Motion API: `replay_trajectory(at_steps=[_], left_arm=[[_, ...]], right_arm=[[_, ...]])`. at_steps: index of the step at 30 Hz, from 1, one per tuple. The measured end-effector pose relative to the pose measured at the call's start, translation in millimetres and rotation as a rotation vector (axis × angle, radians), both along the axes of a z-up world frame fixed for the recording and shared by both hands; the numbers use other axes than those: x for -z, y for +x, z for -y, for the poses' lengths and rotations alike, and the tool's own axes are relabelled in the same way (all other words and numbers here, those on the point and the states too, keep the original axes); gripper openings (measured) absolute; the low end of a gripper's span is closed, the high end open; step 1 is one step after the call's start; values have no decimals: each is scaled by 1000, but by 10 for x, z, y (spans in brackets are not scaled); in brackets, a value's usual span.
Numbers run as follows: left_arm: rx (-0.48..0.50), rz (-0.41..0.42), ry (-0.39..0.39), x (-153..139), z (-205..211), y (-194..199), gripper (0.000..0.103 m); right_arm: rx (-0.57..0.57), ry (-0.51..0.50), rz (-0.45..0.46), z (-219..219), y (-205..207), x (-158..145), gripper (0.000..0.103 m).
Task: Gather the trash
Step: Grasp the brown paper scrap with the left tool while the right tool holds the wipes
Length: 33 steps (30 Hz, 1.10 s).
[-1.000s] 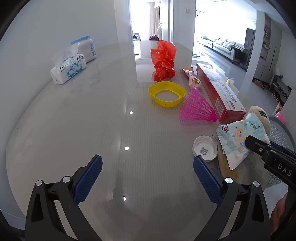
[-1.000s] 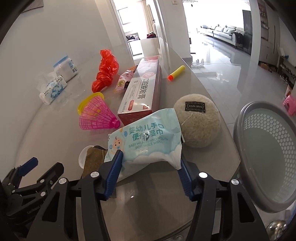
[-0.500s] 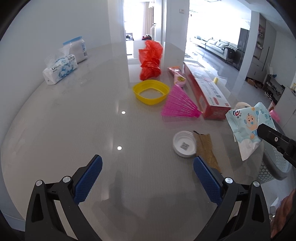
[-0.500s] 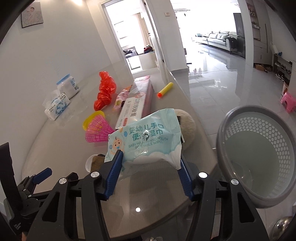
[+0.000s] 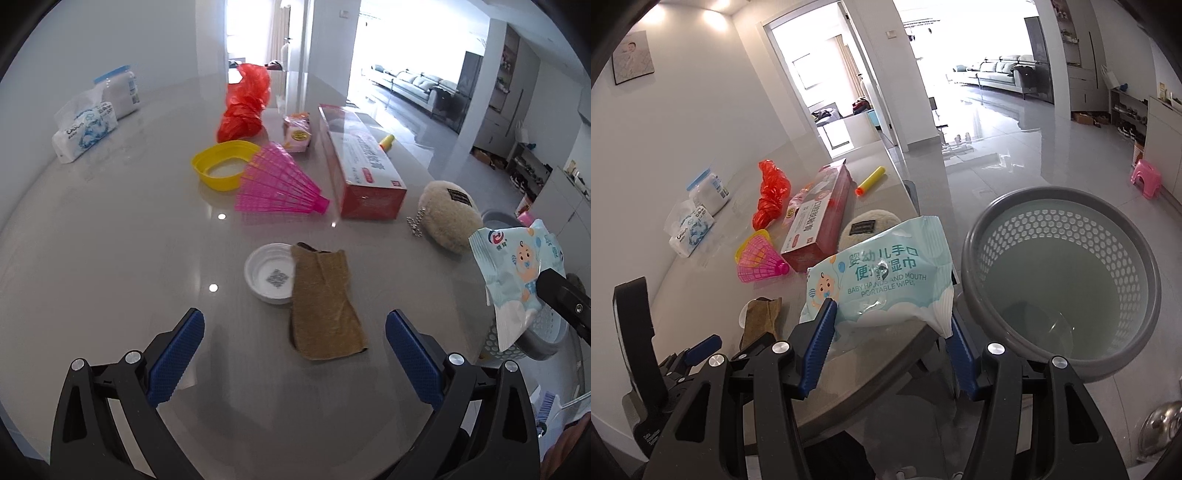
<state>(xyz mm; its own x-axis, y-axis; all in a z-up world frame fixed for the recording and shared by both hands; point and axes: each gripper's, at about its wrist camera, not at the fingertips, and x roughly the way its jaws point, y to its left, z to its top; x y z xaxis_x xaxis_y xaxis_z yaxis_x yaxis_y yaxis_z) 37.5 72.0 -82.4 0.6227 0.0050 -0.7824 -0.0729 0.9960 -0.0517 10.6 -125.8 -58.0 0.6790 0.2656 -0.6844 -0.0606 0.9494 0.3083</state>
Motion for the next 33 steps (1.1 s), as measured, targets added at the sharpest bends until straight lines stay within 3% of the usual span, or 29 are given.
replay_trajectory(at_steps=[1,3,7,12,14,15,30,33], left_arm=[[4,2,5,4,31,-6,95],[14,1,10,11,49,8,80],[36,-12,14,25,126,27,62],[51,-4,-46,-19,117,-19,24],[50,8,-31,-53,131,-50,13],[52,9,-27,-65,134,-57,3],[100,96,-19,-427,181,-263,2],[109,92,-64,-476,158,-254,2]], right_arm=[[4,7,-2,29,-10,10,56],[10,16,-3,62,-20,24,56],[22,38,-4,152,-33,46,56],[31,56,-8,221,-52,87,56],[33,64,-9,254,-66,101,56],[35,69,-10,268,-73,110,56],[46,102,2,390,-161,106,56],[52,106,6,424,-182,92,56]])
